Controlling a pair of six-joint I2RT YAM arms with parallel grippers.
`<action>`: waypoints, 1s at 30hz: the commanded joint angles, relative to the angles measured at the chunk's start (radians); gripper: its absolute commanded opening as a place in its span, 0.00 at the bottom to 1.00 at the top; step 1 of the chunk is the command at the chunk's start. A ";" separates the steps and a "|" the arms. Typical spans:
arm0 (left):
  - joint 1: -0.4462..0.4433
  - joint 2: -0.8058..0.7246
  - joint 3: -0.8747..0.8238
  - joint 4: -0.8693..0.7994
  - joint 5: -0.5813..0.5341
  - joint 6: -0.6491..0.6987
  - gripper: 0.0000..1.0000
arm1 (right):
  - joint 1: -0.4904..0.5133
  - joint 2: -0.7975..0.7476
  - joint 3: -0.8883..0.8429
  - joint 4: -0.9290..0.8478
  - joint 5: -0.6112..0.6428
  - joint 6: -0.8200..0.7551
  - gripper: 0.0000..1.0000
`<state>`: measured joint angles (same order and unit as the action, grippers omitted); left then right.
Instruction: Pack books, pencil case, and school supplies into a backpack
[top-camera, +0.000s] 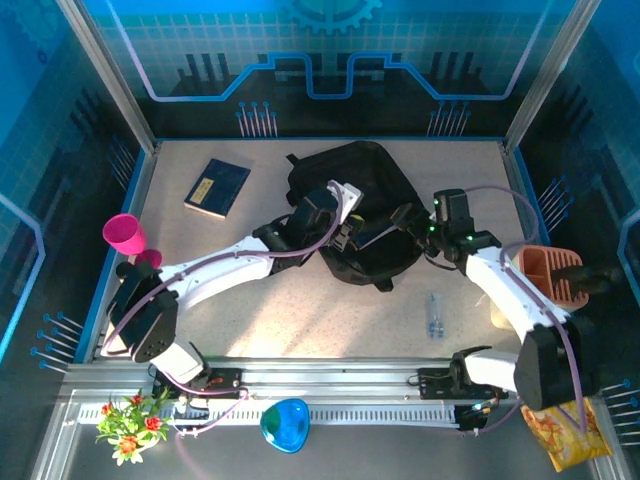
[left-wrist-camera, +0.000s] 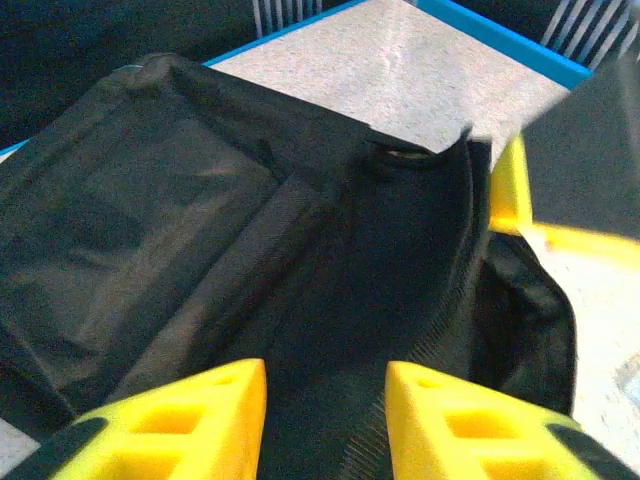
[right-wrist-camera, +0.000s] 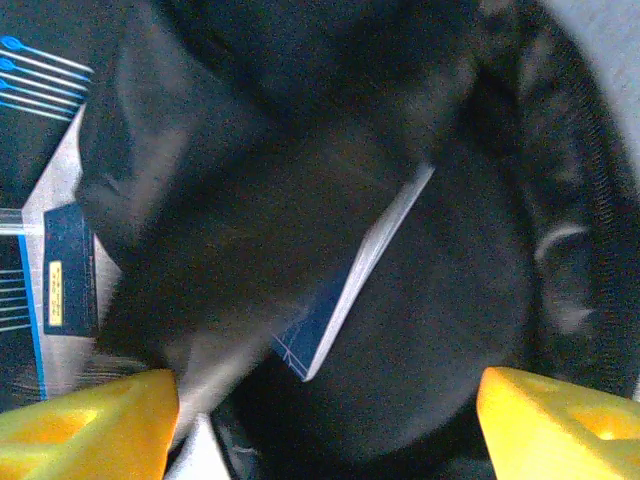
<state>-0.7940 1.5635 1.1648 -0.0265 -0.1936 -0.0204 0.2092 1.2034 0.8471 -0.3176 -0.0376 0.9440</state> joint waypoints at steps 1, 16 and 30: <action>0.011 -0.078 -0.021 -0.094 0.108 -0.047 0.57 | -0.022 -0.056 0.064 -0.105 0.112 -0.115 0.83; 0.336 -0.076 -0.069 -0.292 -0.119 -0.258 0.99 | 0.007 0.044 0.158 -0.073 0.020 -0.237 1.00; 0.676 0.349 0.290 -0.450 0.017 -0.403 0.99 | 0.043 0.071 0.181 -0.064 -0.015 -0.235 1.00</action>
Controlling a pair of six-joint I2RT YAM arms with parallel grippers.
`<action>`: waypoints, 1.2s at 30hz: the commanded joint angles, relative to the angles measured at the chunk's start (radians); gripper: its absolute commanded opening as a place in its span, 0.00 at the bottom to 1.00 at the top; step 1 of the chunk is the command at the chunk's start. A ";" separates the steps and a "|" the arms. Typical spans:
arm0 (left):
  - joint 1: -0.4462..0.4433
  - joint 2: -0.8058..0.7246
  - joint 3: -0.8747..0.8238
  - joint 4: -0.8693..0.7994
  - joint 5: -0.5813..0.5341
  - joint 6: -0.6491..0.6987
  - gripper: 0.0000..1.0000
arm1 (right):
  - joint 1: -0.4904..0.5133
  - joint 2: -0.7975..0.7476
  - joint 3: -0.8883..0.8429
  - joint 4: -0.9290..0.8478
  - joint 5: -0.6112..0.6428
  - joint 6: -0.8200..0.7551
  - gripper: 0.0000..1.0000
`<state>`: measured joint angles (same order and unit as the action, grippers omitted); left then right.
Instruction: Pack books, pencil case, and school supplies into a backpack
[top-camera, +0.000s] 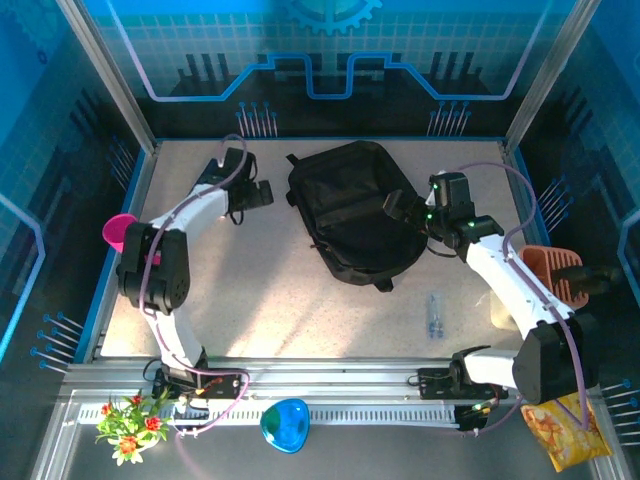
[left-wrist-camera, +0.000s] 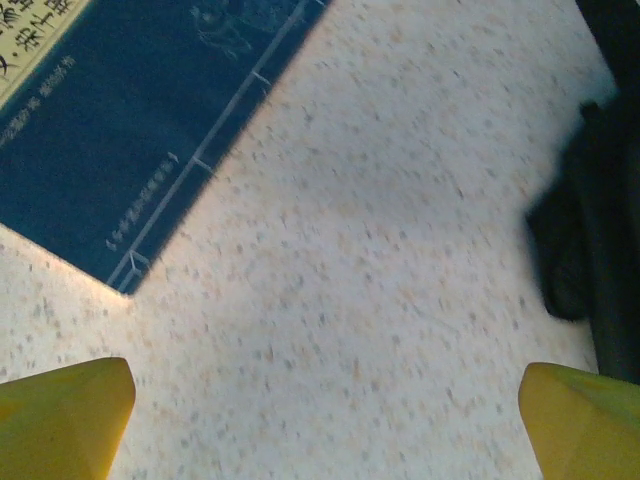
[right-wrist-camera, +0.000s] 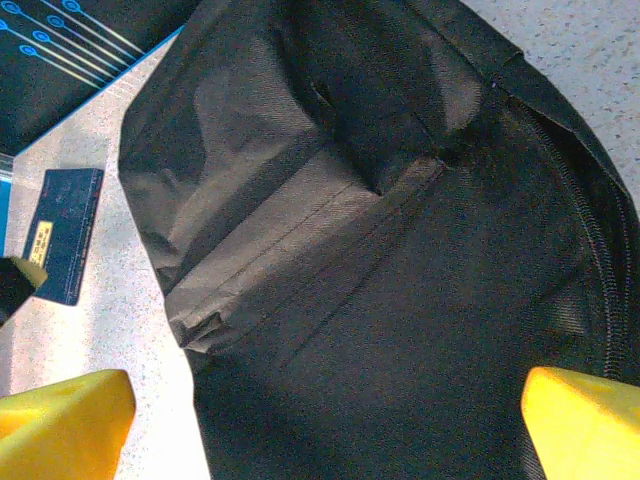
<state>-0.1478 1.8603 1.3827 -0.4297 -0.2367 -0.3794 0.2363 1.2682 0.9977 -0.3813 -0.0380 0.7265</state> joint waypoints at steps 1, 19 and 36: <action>0.040 0.086 0.107 -0.056 0.059 -0.048 0.99 | 0.017 0.005 0.029 -0.002 -0.016 -0.016 1.00; 0.132 0.423 0.431 -0.218 0.122 -0.070 0.98 | 0.023 0.007 0.018 -0.004 -0.047 -0.014 0.99; 0.090 0.229 0.071 -0.232 0.317 -0.041 0.86 | 0.024 0.043 0.025 0.017 -0.068 0.004 0.98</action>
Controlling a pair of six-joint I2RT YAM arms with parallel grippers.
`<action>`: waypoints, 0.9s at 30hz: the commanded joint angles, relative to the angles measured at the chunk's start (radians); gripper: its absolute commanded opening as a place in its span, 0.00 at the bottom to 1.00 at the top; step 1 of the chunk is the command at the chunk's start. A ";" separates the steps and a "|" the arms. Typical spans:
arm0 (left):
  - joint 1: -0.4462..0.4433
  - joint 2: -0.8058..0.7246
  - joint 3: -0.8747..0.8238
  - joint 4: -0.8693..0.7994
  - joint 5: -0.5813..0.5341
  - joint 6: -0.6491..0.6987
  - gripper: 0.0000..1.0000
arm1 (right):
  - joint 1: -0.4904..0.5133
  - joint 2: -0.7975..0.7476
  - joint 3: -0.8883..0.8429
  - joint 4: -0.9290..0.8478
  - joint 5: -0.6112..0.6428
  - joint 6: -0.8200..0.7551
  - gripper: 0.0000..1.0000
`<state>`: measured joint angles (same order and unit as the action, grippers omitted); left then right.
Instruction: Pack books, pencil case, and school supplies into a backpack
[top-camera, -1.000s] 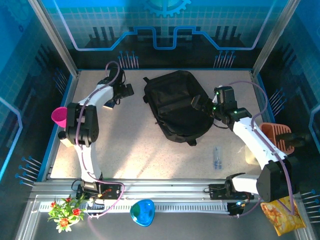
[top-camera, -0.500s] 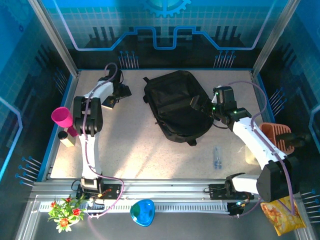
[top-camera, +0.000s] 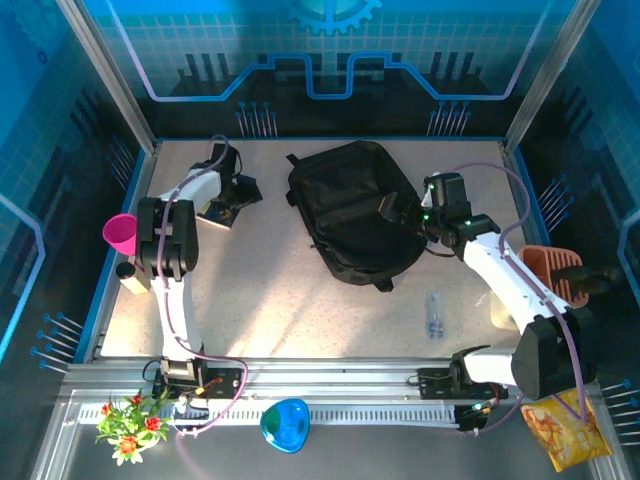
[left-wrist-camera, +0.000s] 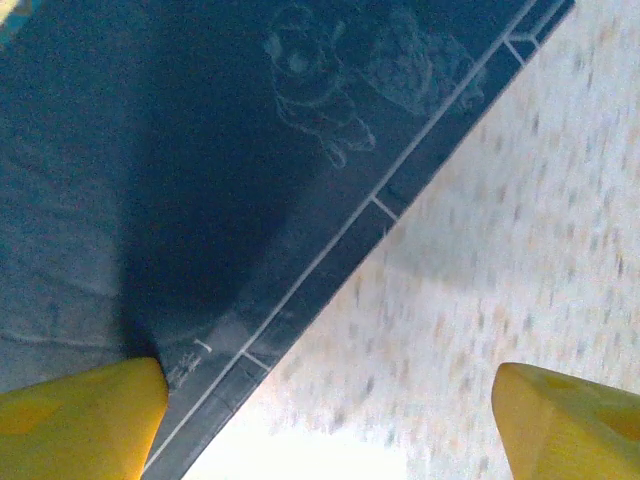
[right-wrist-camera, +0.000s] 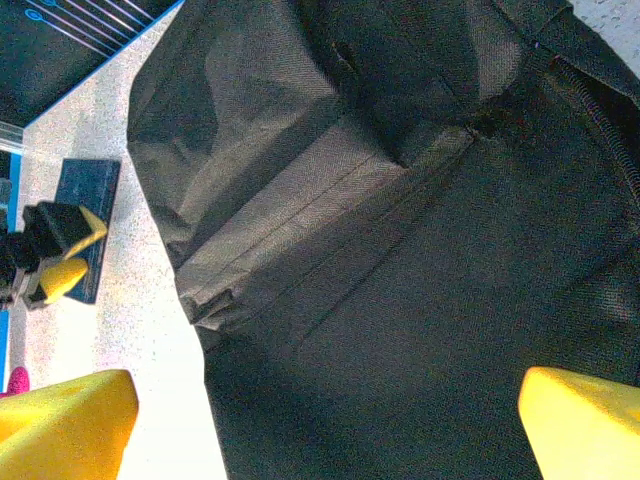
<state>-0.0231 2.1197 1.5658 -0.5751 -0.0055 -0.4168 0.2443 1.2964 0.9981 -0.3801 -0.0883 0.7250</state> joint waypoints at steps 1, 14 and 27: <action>-0.049 -0.062 -0.158 -0.079 0.079 -0.007 0.86 | 0.017 0.018 0.025 0.018 -0.019 0.007 0.98; -0.267 -0.495 -0.715 -0.020 0.075 -0.131 0.85 | 0.048 0.070 0.058 0.027 -0.006 -0.002 0.98; -0.173 -0.703 -0.708 0.019 -0.029 -0.215 0.88 | 0.246 0.292 0.281 -0.024 0.004 -0.119 0.94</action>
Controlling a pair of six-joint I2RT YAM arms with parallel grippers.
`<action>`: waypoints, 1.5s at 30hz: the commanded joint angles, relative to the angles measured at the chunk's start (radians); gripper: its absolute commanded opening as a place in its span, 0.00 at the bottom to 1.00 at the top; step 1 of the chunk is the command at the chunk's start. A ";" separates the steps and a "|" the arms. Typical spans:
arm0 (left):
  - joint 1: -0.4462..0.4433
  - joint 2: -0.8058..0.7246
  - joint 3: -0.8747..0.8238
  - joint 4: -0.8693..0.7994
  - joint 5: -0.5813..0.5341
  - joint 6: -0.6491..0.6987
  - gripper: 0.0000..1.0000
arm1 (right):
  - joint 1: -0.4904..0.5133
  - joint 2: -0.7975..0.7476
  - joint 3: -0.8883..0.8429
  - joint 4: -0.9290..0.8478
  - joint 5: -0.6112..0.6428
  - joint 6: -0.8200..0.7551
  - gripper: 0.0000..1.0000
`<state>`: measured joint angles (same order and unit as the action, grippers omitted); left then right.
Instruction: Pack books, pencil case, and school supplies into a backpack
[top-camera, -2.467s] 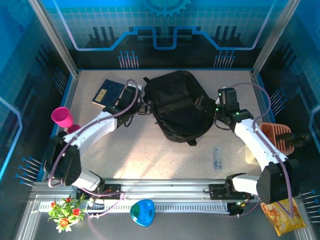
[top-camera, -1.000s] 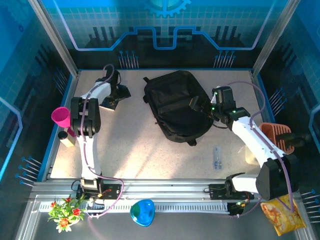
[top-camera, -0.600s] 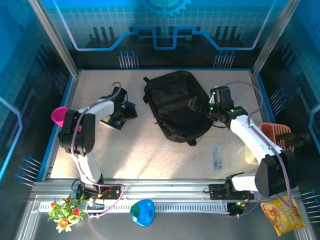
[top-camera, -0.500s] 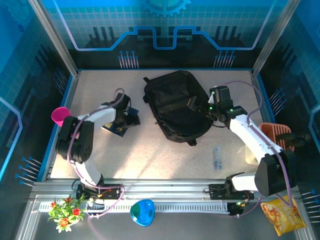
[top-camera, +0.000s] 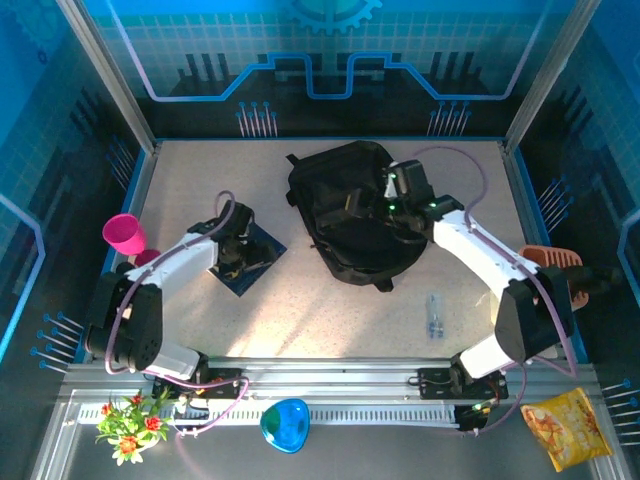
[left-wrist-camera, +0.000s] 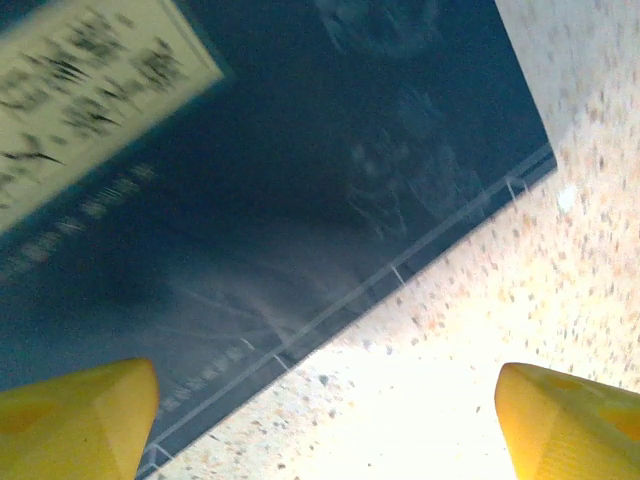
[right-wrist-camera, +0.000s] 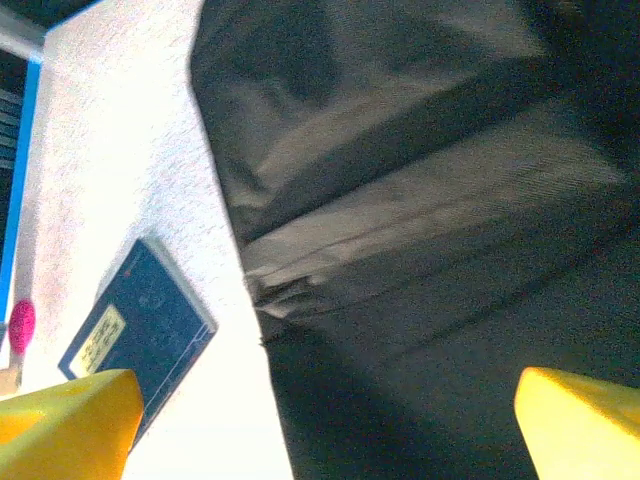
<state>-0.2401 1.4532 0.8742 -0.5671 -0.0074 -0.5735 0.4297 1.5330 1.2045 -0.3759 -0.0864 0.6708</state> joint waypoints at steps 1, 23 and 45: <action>0.062 -0.051 -0.032 0.025 -0.019 -0.069 0.87 | 0.086 0.090 0.107 -0.041 0.002 -0.081 0.93; 0.199 -0.118 -0.163 0.136 0.050 -0.133 0.60 | 0.409 0.788 0.753 -0.191 -0.064 -0.181 0.47; 0.207 0.075 -0.149 0.249 0.063 -0.141 0.47 | 0.422 0.693 0.437 -0.221 -0.041 -0.195 0.48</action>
<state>-0.0402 1.4784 0.7208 -0.3325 0.0425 -0.7086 0.8391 2.2684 1.7596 -0.5156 -0.1276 0.4805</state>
